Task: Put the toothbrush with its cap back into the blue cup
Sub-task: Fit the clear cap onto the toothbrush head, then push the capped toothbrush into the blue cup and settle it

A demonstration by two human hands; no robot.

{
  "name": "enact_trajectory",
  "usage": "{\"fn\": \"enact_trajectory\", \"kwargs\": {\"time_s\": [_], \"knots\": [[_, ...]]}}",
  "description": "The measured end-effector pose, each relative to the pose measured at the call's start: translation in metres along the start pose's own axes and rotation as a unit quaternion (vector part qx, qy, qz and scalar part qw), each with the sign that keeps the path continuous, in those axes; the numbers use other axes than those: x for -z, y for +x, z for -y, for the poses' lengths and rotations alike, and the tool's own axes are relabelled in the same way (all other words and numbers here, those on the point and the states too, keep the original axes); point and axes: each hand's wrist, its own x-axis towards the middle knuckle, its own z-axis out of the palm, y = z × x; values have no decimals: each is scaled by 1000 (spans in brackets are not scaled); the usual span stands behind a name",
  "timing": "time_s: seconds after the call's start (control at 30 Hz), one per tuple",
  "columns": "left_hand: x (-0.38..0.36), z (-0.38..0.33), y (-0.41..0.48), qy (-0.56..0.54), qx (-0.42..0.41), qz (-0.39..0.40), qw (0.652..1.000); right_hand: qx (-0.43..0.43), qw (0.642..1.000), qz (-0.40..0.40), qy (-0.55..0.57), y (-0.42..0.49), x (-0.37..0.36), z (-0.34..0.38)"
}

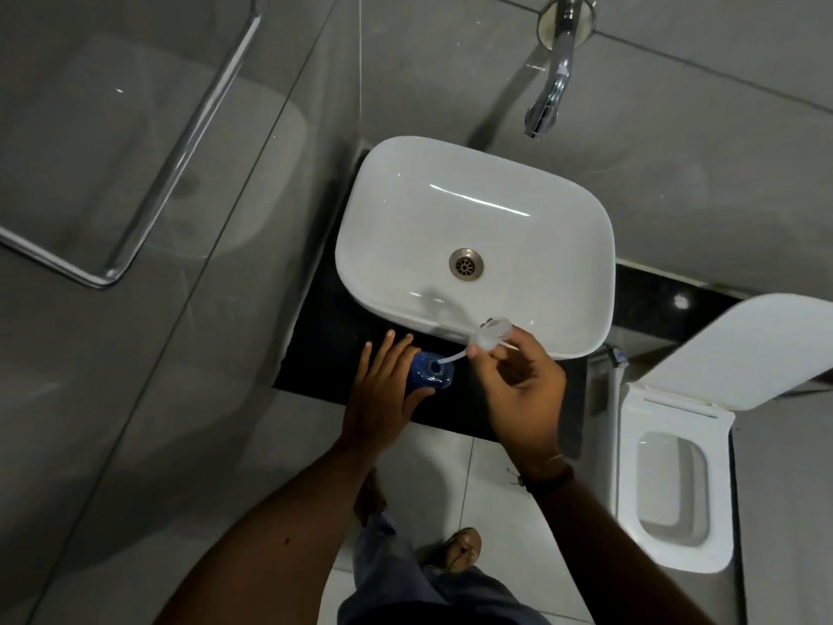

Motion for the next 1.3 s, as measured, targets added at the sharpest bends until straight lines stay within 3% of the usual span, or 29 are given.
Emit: {"fn": "enact_trajectory", "kwargs": {"time_s": [0.3, 0.5, 0.7, 0.93, 1.07, 1.3], "knots": [[-3, 4, 0, -7, -8, -5, 1000, 37, 993, 66, -92, -7, -16, -47], [-8, 7, 0, -10, -9, -14, 1000, -8, 979, 79, -190, -6, -25, -86], [-8, 8, 1, -5, -16, -14, 1000, 1, 973, 73, -218, -3, -28, -80], [-6, 8, -1, 2, -20, -9, 1000, -43, 964, 119, -233, 3, -25, -78], [-5, 7, -2, 1, -14, 1, 1000, -66, 965, 101, -232, 6, -27, -75], [-4, 5, -2, -4, -5, 13, 1000, -25, 959, 133, -251, 0, -21, -74]]}}
